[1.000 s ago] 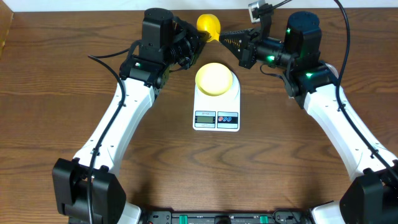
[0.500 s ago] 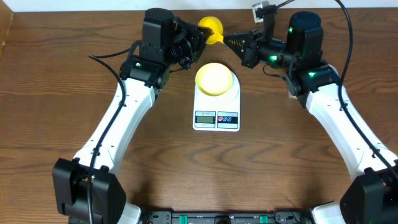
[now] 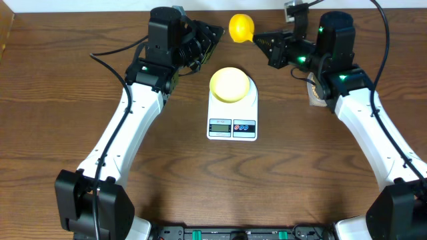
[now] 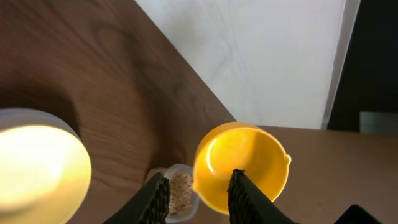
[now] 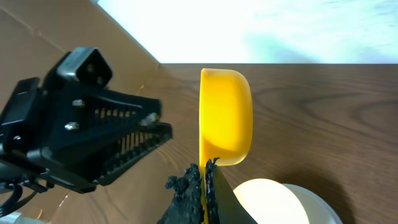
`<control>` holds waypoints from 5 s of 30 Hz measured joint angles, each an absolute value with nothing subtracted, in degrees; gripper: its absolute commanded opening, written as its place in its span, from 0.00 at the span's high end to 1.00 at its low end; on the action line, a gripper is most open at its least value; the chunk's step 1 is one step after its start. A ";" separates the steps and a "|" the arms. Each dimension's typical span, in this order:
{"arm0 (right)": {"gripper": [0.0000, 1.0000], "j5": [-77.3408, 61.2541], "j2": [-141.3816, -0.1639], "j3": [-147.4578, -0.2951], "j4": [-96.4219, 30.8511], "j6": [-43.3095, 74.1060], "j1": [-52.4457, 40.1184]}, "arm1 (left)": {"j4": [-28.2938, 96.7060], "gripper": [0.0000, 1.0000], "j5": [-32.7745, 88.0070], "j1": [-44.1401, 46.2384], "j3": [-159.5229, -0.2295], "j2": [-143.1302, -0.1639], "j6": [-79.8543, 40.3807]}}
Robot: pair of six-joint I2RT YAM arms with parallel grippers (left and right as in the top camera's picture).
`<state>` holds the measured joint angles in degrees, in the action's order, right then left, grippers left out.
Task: Scoop item into bowl and weigh 50g on scale
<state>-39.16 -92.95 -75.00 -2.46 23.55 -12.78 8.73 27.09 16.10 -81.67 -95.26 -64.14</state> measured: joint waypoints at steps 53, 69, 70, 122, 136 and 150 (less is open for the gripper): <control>0.99 -38.83 -92.95 -75.00 4.84 33.28 -14.92 | 5.19 0.64 33.17 16.01 -81.67 -95.26 -52.80; 0.99 -45.76 -92.95 -75.00 6.76 33.30 -14.92 | 5.32 0.88 31.53 16.01 -81.67 -95.26 -50.63; 0.99 -45.89 -92.95 -75.00 6.81 33.30 -14.92 | 5.37 0.91 31.20 16.01 -81.67 -95.26 -50.65; 0.78 -45.63 -92.95 -75.00 6.24 29.23 -16.14 | 8.64 0.92 26.89 16.03 -81.67 -95.26 -55.72; 0.87 -43.62 -92.95 -75.00 4.51 28.05 -16.53 | 8.64 0.92 27.64 16.01 -81.67 -95.26 -55.92; 0.99 -42.85 -92.95 -75.00 4.49 27.81 -16.53 | 8.64 0.92 27.79 16.01 -81.67 -95.26 -55.94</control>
<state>-42.85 -92.95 -75.00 4.49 27.81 -16.53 8.64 27.79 16.01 -81.67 -95.26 -55.94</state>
